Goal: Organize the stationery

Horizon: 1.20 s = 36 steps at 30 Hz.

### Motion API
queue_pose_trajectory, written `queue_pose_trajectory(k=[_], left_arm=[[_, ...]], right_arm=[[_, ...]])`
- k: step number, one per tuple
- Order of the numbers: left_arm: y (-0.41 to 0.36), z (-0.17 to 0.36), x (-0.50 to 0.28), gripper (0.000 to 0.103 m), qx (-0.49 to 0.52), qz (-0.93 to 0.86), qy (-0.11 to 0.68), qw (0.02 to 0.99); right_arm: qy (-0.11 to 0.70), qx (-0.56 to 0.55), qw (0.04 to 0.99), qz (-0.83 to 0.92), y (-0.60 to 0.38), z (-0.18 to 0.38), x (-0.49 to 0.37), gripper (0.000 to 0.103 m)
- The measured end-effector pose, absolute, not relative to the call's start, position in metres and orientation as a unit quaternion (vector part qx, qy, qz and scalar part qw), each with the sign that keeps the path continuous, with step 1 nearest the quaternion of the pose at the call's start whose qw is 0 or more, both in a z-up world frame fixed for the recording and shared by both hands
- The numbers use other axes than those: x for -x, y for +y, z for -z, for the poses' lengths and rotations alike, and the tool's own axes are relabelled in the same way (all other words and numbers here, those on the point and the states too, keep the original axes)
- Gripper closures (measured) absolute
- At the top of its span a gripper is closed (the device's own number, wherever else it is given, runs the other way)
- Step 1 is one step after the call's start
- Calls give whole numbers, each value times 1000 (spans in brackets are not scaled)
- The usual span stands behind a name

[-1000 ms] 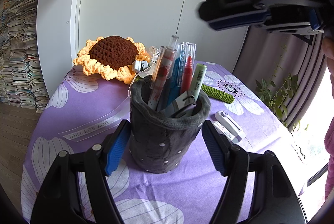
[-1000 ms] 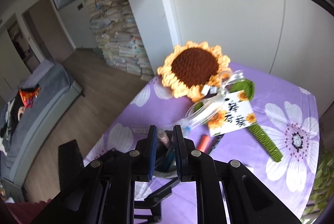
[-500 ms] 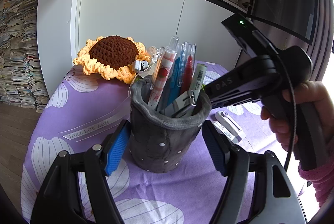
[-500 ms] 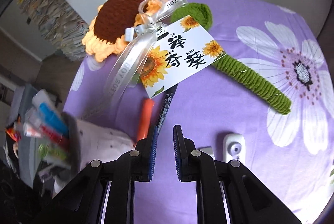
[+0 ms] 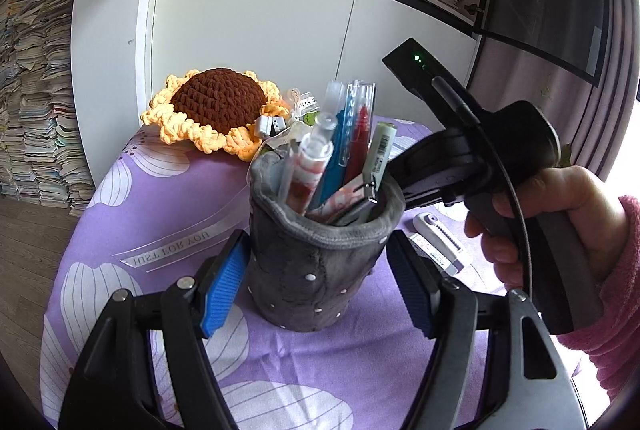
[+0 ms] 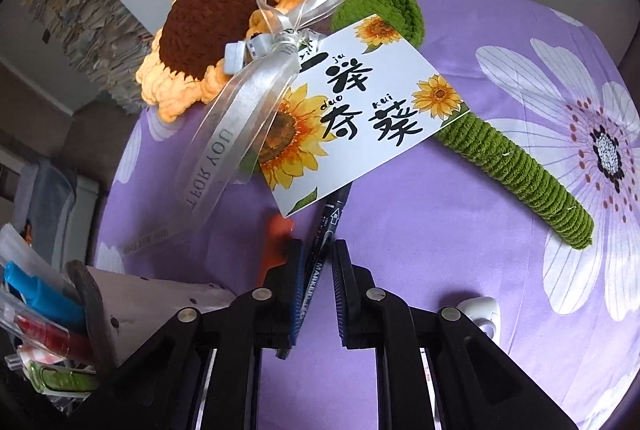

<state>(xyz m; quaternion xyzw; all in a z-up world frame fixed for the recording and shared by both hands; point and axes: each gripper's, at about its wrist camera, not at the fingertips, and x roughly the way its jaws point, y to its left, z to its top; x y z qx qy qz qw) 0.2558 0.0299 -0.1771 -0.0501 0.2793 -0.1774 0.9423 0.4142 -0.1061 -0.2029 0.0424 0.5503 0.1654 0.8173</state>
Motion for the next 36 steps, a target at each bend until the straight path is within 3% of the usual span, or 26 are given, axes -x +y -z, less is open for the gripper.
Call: queue_pose_trajectory(k=[17, 24, 27, 29, 36], left_arm=[[30, 177, -256, 32, 51, 178, 280, 942], [31, 177, -257, 32, 52, 179, 281, 942], [31, 177, -257, 32, 52, 178, 281, 942], [31, 177, -257, 32, 52, 178, 281, 942], [31, 177, -257, 32, 52, 178, 281, 942]], right_arm=[[571, 88, 786, -219, -143, 191, -283, 93], [574, 99, 788, -202, -145, 200, -284, 93], [565, 91, 794, -205, -142, 195, -297, 82], [562, 98, 796, -202, -138, 195, -308, 65], [568, 127, 789, -197, -116, 211, -338, 64]])
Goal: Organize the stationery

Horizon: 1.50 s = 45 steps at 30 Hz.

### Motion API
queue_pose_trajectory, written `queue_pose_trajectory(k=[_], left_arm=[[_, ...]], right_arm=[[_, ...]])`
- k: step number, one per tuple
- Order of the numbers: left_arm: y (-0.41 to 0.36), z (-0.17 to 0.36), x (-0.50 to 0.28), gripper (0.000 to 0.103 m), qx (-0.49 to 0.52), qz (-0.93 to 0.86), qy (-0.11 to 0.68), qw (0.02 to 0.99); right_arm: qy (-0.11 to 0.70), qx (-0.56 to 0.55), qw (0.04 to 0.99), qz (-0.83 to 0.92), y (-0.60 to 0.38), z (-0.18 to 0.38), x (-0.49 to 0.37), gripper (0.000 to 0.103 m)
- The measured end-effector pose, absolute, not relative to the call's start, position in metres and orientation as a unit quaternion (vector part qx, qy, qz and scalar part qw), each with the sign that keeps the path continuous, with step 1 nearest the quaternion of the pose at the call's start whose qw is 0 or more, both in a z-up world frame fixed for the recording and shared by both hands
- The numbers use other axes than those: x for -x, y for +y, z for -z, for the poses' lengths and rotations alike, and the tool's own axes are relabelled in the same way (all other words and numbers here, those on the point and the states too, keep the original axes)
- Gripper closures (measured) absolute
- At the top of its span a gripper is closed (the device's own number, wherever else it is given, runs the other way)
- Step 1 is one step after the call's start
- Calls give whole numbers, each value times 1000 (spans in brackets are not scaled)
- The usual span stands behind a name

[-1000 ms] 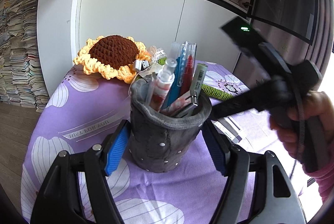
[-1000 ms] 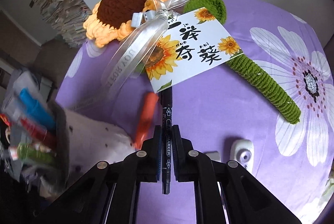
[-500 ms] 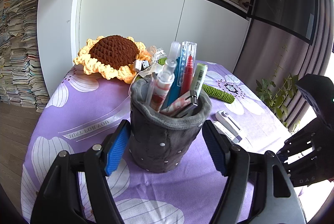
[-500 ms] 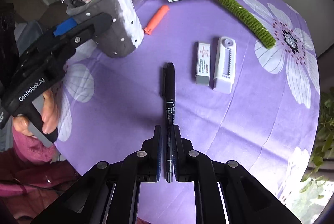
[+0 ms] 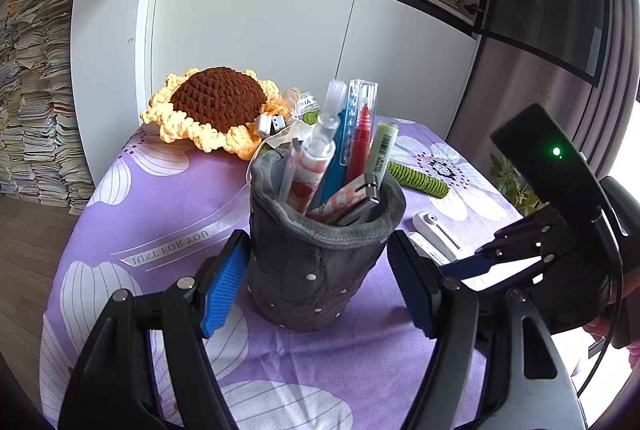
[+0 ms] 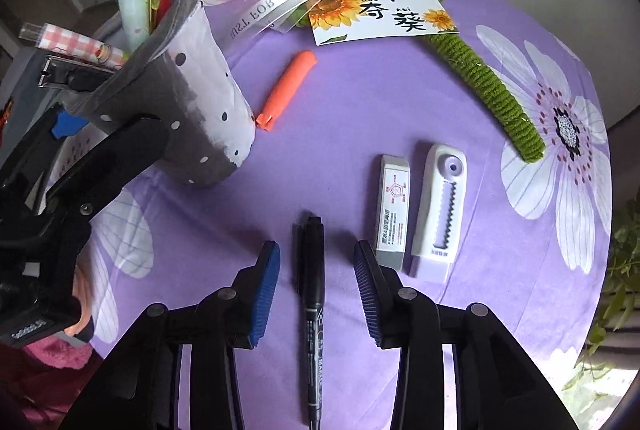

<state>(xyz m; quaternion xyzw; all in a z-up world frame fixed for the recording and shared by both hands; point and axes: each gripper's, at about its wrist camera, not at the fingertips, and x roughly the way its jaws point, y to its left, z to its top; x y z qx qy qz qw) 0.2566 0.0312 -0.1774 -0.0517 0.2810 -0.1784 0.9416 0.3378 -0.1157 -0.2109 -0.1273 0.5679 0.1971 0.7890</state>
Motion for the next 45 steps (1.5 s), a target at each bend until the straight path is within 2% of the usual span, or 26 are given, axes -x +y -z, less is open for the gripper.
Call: queue_pose_trajectory(k=[1, 2, 3, 7, 12, 18, 26, 30, 34, 45], left_arm=[[31, 177, -256, 32, 51, 178, 281, 942], [31, 177, -256, 32, 51, 178, 281, 942], [31, 177, -256, 32, 51, 178, 281, 942], [31, 177, -256, 32, 51, 178, 281, 942], [31, 177, -256, 32, 51, 178, 281, 942], [31, 178, -256, 32, 51, 178, 281, 942], [31, 178, -256, 32, 51, 178, 281, 942], [31, 177, -256, 32, 51, 178, 281, 942], [31, 178, -256, 32, 51, 178, 281, 942], [31, 178, -256, 32, 51, 178, 281, 942]], right_arm=[[563, 133, 792, -197, -114, 211, -339, 68], [561, 139, 792, -195, -112, 212, -340, 81], [558, 145, 794, -193, -110, 213, -339, 88], [556, 137, 795, -200, -104, 209, -338, 88], [523, 104, 817, -219, -129, 173, -321, 88], [444, 69, 860, -242, -150, 107, -286, 88], [327, 52, 900, -285, -124, 17, -249, 89], [291, 46, 905, -306, -107, -10, -254, 89], [297, 62, 904, -302, -86, -3, -275, 89], [393, 87, 867, -292, -52, 69, -324, 89]])
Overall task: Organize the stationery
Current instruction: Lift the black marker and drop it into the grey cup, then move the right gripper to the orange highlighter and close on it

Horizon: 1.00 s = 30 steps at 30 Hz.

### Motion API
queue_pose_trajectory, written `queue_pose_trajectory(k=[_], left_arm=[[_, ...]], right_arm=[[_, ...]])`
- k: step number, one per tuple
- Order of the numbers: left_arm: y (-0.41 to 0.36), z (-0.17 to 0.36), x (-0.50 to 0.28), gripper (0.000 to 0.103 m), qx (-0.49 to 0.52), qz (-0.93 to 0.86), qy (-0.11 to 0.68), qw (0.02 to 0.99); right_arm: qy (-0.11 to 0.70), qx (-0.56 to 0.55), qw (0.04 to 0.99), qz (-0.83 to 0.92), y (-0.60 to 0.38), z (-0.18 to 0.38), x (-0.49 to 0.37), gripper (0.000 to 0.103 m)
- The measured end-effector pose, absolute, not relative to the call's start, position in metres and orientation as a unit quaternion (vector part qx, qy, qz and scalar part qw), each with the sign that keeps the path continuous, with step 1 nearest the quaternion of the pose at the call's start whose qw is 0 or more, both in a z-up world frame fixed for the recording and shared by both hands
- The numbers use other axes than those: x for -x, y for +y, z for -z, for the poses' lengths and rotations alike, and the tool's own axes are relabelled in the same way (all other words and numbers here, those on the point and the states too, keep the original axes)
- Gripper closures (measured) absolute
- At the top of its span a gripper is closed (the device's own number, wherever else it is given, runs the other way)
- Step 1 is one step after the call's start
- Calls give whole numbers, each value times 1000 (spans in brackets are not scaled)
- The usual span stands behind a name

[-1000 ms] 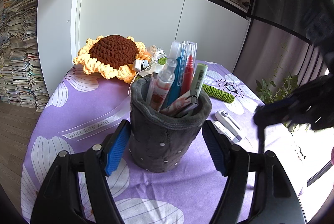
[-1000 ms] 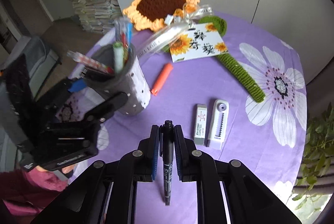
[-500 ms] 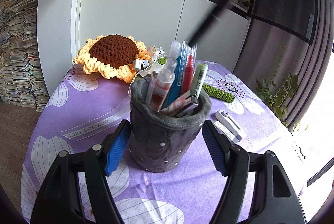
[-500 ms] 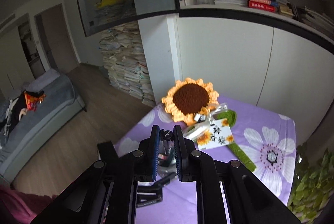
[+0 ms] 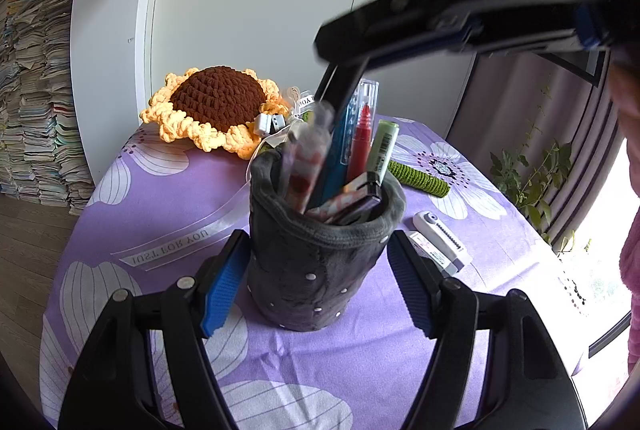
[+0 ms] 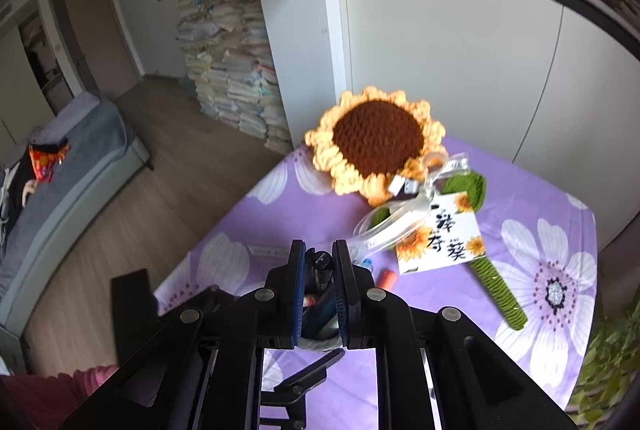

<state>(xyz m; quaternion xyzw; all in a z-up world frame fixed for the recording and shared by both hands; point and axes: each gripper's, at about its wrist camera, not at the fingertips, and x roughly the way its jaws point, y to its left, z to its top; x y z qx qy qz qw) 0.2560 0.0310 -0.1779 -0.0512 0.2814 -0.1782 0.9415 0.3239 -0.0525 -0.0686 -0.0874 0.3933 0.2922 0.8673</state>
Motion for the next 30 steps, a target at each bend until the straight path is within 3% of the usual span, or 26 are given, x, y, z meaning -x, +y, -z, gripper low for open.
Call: queue_pose_trajectory(k=[6, 14, 21, 30], left_arm=[[31, 178, -257, 32, 51, 178, 282, 941], [31, 179, -256, 32, 51, 178, 282, 941], [31, 179, -256, 32, 52, 179, 282, 941], [34, 179, -255, 35, 58, 172, 283, 942]], right_arm=[[424, 60, 854, -294, -60, 84, -332, 88], [390, 27, 885, -254, -109, 60, -322, 88], [511, -13, 835, -202, -126, 145, -373, 88], [546, -46, 812, -202, -108, 185, -407, 88]])
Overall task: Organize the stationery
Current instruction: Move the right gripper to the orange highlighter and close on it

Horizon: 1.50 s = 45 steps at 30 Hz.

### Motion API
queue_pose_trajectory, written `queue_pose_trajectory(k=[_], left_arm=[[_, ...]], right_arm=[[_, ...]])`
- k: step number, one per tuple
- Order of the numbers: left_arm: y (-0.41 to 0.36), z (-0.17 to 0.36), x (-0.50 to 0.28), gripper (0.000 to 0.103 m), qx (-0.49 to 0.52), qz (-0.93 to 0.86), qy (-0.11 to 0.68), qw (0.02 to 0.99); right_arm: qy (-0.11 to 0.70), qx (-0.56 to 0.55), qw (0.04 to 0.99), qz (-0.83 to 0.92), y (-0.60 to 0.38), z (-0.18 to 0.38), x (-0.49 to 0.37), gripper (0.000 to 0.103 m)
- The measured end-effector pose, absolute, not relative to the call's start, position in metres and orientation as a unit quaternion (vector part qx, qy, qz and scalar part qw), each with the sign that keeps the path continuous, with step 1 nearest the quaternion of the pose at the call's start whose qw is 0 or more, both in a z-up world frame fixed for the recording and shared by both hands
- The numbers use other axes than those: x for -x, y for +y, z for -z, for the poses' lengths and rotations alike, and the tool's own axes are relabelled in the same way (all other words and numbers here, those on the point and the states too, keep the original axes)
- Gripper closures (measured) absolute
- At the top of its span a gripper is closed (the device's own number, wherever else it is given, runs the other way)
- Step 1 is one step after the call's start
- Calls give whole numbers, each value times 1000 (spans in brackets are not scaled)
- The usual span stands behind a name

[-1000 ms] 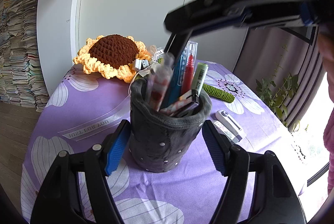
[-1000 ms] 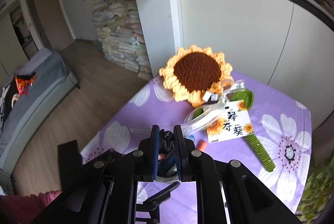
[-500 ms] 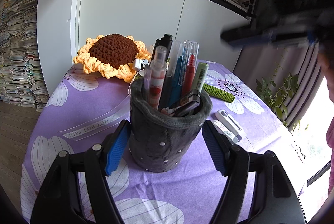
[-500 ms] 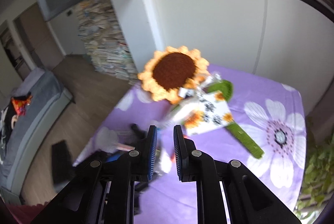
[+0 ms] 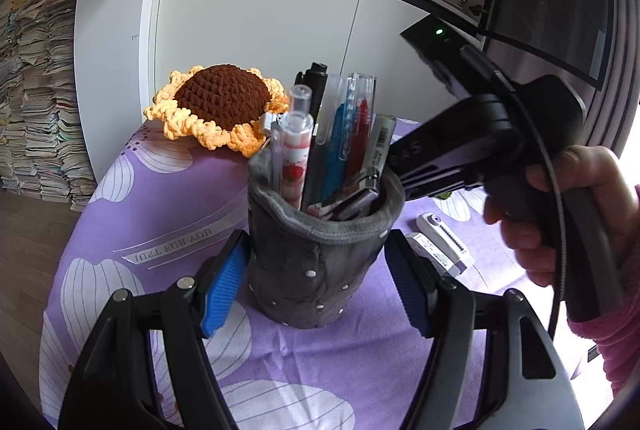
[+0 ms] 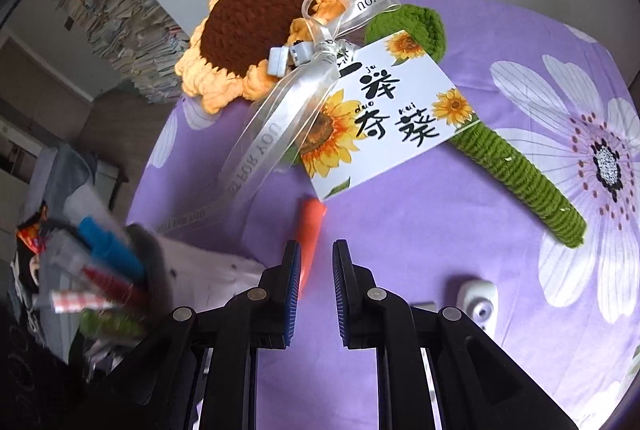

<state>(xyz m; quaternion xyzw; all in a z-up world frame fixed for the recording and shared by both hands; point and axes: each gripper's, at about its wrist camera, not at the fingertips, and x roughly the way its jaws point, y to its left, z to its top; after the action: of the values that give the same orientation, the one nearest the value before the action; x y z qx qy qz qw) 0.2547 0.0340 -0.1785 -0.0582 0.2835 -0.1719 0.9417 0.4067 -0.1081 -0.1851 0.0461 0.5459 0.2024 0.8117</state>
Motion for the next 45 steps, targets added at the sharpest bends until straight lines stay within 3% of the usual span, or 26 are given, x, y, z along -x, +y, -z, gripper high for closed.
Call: queue_pose_trajectory(k=[9, 19, 32, 45], left_arm=[[34, 179, -255, 35, 59, 168, 290, 941], [33, 179, -258, 35, 56, 170, 291, 940], [33, 179, -258, 35, 55, 171, 291, 940], [33, 179, -258, 35, 55, 171, 291, 940]], right_arm=[[559, -90, 795, -219, -106, 207, -429, 88], [558, -39, 793, -241, -108, 193, -401, 88], [585, 129, 763, -242, -120, 200, -304, 88], [605, -38, 765, -219, -136, 199, -359, 87]])
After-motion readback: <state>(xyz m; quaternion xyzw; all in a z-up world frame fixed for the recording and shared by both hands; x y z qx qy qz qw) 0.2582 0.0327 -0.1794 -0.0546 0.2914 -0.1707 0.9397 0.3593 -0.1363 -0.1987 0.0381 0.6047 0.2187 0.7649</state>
